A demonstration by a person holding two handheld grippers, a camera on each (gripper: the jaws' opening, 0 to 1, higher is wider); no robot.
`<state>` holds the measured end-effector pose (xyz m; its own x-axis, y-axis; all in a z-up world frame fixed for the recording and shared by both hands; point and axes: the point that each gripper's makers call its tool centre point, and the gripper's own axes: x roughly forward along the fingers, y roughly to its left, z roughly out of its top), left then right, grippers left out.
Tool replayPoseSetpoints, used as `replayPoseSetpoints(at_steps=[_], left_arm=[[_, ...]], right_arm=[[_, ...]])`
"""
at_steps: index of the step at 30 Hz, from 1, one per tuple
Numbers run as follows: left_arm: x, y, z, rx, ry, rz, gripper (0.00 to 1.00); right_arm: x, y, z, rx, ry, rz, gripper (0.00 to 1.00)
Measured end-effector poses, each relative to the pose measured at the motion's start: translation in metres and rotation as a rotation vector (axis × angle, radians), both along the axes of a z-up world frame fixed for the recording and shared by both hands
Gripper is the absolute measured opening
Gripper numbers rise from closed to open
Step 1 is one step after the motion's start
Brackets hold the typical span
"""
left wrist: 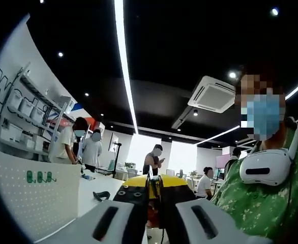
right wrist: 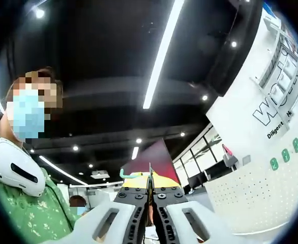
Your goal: Insert the hook assembly into the mounting plate slot until the hook locks in place.
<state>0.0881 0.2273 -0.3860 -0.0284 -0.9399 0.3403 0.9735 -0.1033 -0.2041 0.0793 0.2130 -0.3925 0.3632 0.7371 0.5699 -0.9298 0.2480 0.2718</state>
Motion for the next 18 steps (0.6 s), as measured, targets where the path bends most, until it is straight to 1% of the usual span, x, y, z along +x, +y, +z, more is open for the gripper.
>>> replayPoseSetpoints(at_steps=[3,8,18], left_arm=[[0.0025,-0.0004,0.0000,-0.003,0.004,0.004,0.03],[0.0040,-0.0002,0.0009,-0.013,0.015,-0.002,0.03],[0.0095,-0.0011,-0.0035,0.008,0.038,0.014,0.02]], right_arm=[[0.0000,0.0005,0.0001,0.001,-0.004,0.001,0.00],[0.0011,0.0016,-0.0009,0.001,-0.006,0.005,0.00],[0.0094,-0.0003,-0.0064,0.014,0.013,-0.010,0.00]])
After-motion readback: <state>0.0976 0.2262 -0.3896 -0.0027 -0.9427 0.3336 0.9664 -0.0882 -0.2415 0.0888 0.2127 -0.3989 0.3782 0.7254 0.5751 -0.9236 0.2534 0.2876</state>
